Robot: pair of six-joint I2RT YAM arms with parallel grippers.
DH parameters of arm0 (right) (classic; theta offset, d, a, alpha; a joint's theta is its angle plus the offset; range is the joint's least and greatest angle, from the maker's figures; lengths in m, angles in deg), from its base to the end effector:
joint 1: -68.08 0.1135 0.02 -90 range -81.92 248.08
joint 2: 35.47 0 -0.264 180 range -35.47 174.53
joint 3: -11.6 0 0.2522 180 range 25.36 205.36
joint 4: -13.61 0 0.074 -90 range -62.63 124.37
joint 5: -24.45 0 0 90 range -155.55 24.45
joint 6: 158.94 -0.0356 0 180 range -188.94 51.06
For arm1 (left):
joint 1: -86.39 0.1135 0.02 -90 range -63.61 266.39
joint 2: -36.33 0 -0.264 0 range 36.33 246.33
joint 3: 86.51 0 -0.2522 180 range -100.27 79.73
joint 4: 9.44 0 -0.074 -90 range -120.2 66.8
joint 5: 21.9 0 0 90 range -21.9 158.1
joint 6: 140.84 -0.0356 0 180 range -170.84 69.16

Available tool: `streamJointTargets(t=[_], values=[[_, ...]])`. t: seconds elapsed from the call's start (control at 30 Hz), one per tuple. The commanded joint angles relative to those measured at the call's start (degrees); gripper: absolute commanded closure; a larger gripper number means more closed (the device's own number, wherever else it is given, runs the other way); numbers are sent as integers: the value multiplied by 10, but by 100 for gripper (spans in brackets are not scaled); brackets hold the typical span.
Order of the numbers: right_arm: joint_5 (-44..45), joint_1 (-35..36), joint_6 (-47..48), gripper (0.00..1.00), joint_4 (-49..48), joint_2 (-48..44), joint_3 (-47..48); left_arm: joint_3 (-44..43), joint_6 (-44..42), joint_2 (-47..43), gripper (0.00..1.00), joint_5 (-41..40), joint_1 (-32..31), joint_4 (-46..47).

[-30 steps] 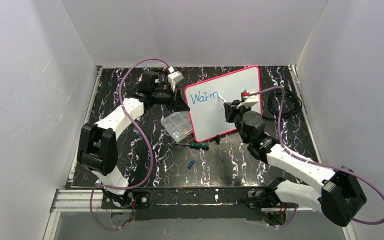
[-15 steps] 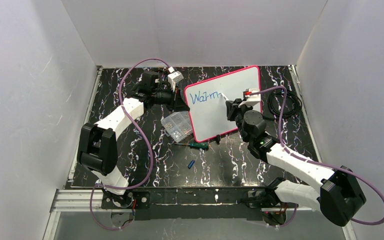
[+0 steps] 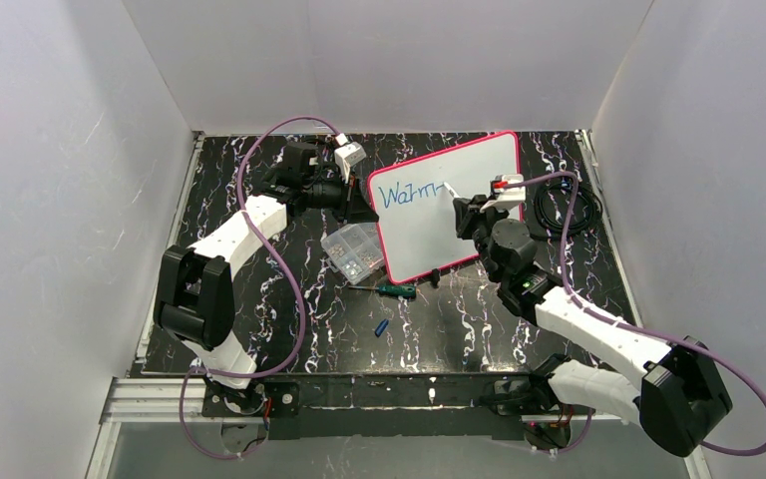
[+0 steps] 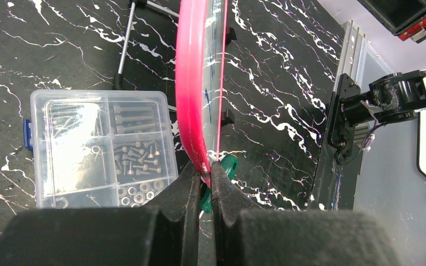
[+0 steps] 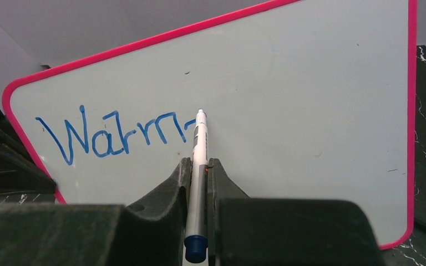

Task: Write a sentence on the whiteboard

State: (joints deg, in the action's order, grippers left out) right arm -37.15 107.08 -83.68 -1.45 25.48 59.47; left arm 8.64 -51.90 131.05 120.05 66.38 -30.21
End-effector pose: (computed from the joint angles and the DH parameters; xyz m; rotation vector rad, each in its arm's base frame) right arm 0.1993 0.1396 0.2909 0.0690 1.5501 0.3635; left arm 0.3406 -0.1539 0.2845 0.9106 1.8627 -1.1475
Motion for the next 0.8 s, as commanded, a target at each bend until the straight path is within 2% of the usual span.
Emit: streamJointTargets(t=[0.0, 0.37, 0.77], values=[[-11, -2, 6, 99, -24, -9, 33, -14, -19, -36, 100, 20, -6, -17], [-11, -2, 18, 99, -38, 21, 44, -14, -19, -35, 100, 21, -6, -17], [1, -2, -4, 99, -15, 6, 7, -14, -18, -35, 100, 21, -6, -17]])
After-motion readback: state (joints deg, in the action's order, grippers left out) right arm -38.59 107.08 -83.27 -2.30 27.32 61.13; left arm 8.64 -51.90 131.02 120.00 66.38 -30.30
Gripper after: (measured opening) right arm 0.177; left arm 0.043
